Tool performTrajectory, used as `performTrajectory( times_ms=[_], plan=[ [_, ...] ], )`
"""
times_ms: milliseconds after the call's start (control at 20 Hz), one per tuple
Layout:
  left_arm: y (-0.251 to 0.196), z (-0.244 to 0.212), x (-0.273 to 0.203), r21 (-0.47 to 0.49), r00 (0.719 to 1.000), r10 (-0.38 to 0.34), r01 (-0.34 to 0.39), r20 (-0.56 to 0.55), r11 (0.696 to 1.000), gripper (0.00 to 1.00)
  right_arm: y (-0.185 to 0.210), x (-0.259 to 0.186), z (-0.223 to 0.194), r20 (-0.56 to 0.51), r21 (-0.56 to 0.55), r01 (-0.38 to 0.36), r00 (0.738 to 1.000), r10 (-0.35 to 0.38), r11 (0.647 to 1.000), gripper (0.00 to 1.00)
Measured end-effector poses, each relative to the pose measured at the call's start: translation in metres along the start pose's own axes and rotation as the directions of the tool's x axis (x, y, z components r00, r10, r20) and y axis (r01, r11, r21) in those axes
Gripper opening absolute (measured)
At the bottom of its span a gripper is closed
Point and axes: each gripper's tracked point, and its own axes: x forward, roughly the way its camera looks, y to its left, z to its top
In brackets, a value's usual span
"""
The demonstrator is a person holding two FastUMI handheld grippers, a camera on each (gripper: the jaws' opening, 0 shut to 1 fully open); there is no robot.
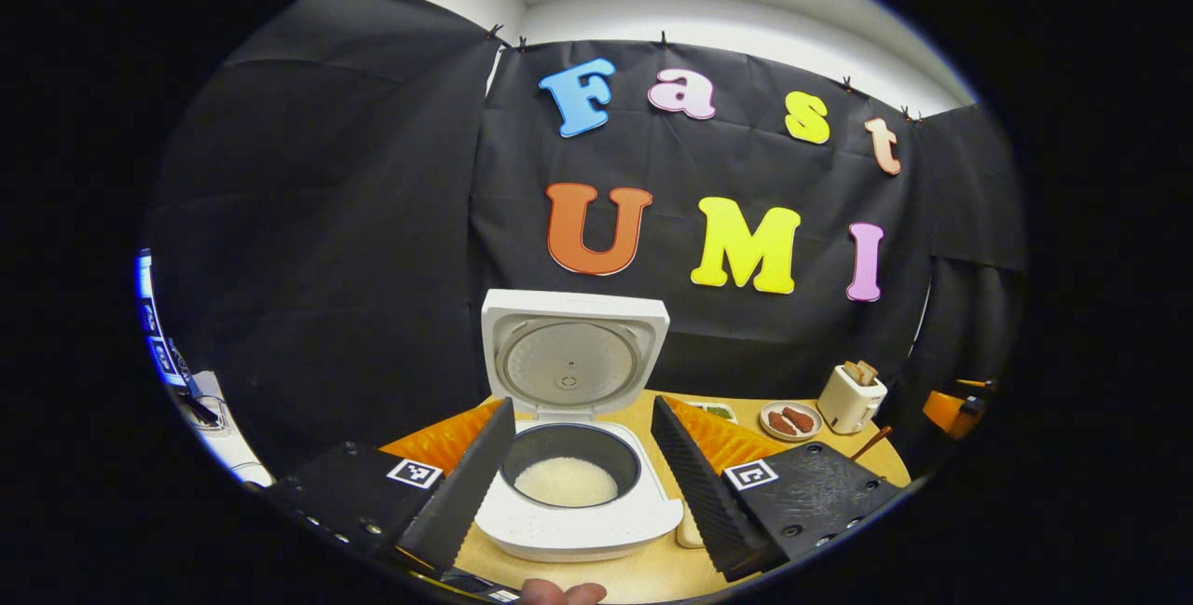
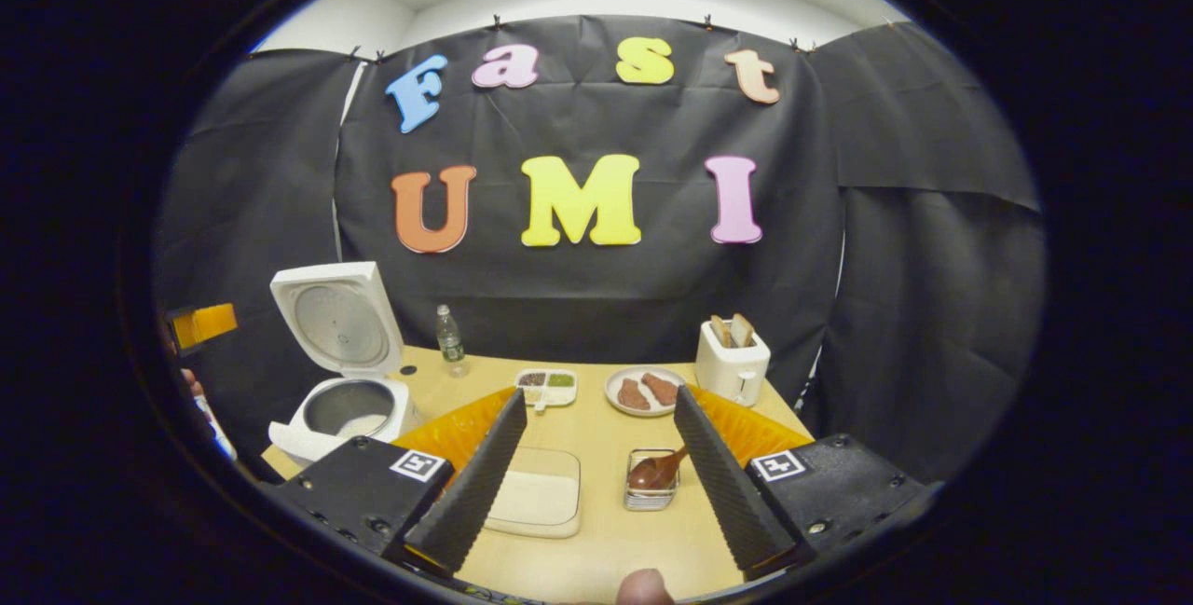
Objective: Close the left gripper, press the button to open the rice cooker; take a wooden spoon from the chopstick holder with the right hand, scoop a spoonful of rice and pour it into the rice cooker, then put the wooden spoon back into the chopstick holder.
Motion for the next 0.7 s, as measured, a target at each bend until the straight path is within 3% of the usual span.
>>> performTrajectory(
  times_ms=[300, 500, 700],
  plan=[
    [-0.041, -0.016, -0.024, 0.041, 0.999, -0.043, 0.042, 0.025, 0.998, 0.94, -0.020, 0.023, -0.056, -0.112, 0.055, -0.003, 0.994, 0.009, 0.998, 1.00],
    [-0.053, -0.024, -0.029, 0.032, 1.000, -0.021, 0.021, -0.001, 0.999, 0.94, -0.054, 0.051, -0.096, -0.163, 0.067, 0.015, 0.987, -0.004, 0.998, 1.00],
    [-0.061, -0.037, -0.031, 0.050, 0.999, -0.023, 0.024, -0.035, 0.998, 0.94, -0.091, 0.094, -0.127, -0.212, 0.160, 0.048, 0.977, -0.013, 0.986, 1.00]
  ],
)
